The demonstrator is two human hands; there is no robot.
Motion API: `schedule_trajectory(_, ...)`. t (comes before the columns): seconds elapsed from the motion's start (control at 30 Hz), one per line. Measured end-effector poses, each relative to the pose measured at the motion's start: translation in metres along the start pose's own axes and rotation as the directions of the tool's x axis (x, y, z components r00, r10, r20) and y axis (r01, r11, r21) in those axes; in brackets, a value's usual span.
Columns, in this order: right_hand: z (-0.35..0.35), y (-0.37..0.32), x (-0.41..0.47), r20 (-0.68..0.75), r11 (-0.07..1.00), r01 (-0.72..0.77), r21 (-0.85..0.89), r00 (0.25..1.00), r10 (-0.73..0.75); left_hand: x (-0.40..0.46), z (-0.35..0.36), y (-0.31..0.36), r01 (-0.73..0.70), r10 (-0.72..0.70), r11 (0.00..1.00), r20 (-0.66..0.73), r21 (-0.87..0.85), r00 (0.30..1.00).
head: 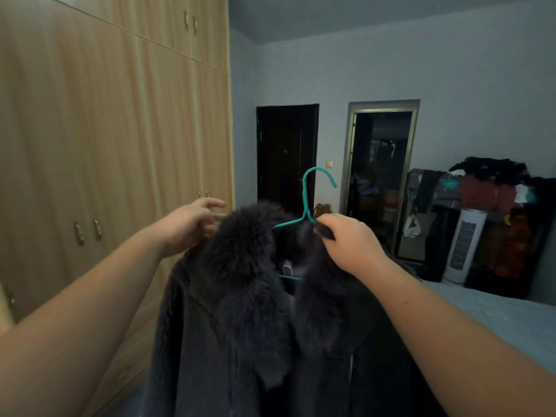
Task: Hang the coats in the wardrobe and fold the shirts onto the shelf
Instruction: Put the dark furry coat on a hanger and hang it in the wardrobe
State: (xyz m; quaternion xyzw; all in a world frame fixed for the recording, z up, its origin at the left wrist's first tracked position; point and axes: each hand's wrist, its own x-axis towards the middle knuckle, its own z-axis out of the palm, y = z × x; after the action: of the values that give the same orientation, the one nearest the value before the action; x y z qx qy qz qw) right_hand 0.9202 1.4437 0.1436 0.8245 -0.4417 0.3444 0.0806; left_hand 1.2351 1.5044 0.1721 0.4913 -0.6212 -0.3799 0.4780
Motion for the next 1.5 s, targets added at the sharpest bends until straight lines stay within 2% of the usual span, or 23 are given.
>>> schedule_trajectory(0.03, 0.000, 0.004, -0.001, 0.011, 1.000, -0.004, 0.011, 1.000, 0.004, 0.001, -0.002, -0.001, -0.005, 0.005, 0.997, -0.004, -0.072, 1.000)
schedule_trajectory(0.07, 0.000, 0.007, -0.002, 0.024, 1.000, -0.005, 0.024, 1.000, 0.005, 0.000, -0.001, -0.003, -0.037, 0.037, 0.999, 0.030, -0.019, 0.999)
schedule_trajectory(0.1, 0.001, 0.009, -0.003, 0.034, 0.999, -0.007, 0.036, 0.999, 0.006, -0.002, 0.005, -0.003, -0.081, 0.068, 0.987, 0.098, 0.139, 0.993)
schedule_trajectory(0.13, 0.000, 0.010, -0.002, 0.035, 0.999, -0.007, 0.051, 0.999, 0.006, -0.003, 0.016, -0.002, -0.142, 0.087, 0.924, 0.167, 0.355, 0.982)
schedule_trajectory(0.2, 0.000, 0.011, 0.000, 0.028, 0.996, -0.015, 0.089, 1.000, 0.013, -0.002, 0.037, -0.007, -0.218, 0.077, 0.710, 0.234, 0.670, 0.969)
schedule_trajectory(0.23, 0.000, 0.009, 0.002, 0.028, 0.994, -0.014, 0.111, 1.000, 0.011, 0.000, 0.046, -0.009, -0.194, 0.077, 0.630, 0.189, 0.752, 0.979)
schedule_trajectory(0.3, 0.000, 0.004, 0.006, 0.038, 0.989, 0.018, 0.146, 0.999, -0.023, 0.006, 0.056, -0.008, -0.158, 0.179, 0.507, 0.076, 0.847, 0.981)
schedule_trajectory(0.37, 0.001, -0.004, 0.008, 0.059, 0.984, 0.056, 0.170, 0.996, -0.067, 0.010, 0.054, -0.005, -0.157, 0.247, 0.401, 0.059, 0.903, 0.967)
schedule_trajectory(0.4, 0.003, -0.007, 0.010, 0.068, 0.981, 0.070, 0.182, 0.994, -0.084, 0.011, 0.049, -0.004, -0.177, 0.252, 0.409, 0.076, 0.895, 0.965)
schedule_trajectory(0.5, 0.011, -0.016, 0.019, 0.078, 0.966, 0.078, 0.247, 0.992, -0.100, 0.005, 0.028, -0.005, -0.198, 0.270, 0.570, 0.045, 0.797, 0.962)
schedule_trajectory(0.53, 0.014, -0.020, 0.022, 0.078, 0.958, 0.073, 0.277, 0.992, -0.099, 0.001, 0.021, -0.005, -0.194, 0.292, 0.590, 0.017, 0.784, 0.956)
schedule_trajectory(0.67, 0.027, -0.051, 0.038, 0.068, 0.931, 0.044, 0.361, 0.995, -0.073, -0.018, -0.015, -0.002, -0.099, 0.354, 0.577, -0.139, 0.811, 0.925)
schedule_trajectory(0.77, 0.041, -0.092, 0.049, 0.081, 0.920, 0.044, 0.390, 0.993, -0.082, -0.044, -0.053, -0.011, 0.005, 0.401, 0.526, -0.253, 0.850, 0.880)
schedule_trajectory(0.93, 0.069, -0.172, 0.063, 0.005, 0.949, 0.171, 0.264, 0.984, -0.179, -0.120, -0.132, -0.023, 0.177, 0.400, 0.555, -0.447, 0.813, 0.800)
schedule_trajectory(1.0, 0.079, -0.212, 0.071, 0.018, 0.962, 0.173, 0.212, 0.983, -0.181, -0.154, -0.173, -0.023, 0.202, 0.370, 0.580, -0.476, 0.789, 0.798)
schedule_trajectory(1.07, 0.093, -0.262, 0.078, 0.054, 0.958, 0.195, 0.210, 0.976, -0.211, -0.188, -0.208, -0.020, 0.159, 0.341, 0.601, -0.430, 0.784, 0.836)
schedule_trajectory(1.2, 0.117, -0.385, 0.080, 0.061, 0.907, 0.357, 0.224, 0.923, -0.379, -0.257, -0.265, -0.012, 0.170, 0.264, 0.588, -0.387, 0.790, 0.884)
schedule_trajectory(1.27, 0.128, -0.447, 0.080, 0.033, 0.870, 0.438, 0.226, 0.889, -0.456, -0.291, -0.300, -0.011, 0.186, 0.281, 0.616, -0.434, 0.766, 0.856)
schedule_trajectory(1.37, 0.147, -0.526, 0.086, 0.008, 0.834, 0.462, 0.301, 0.874, -0.487, -0.349, -0.353, -0.003, 0.272, 0.265, 0.651, -0.548, 0.709, 0.793)
schedule_trajectory(1.5, 0.172, -0.618, 0.094, -0.004, 0.787, 0.451, 0.420, 0.869, -0.495, -0.425, -0.424, 0.000, 0.436, 0.229, 0.548, -0.630, 0.713, 0.742)
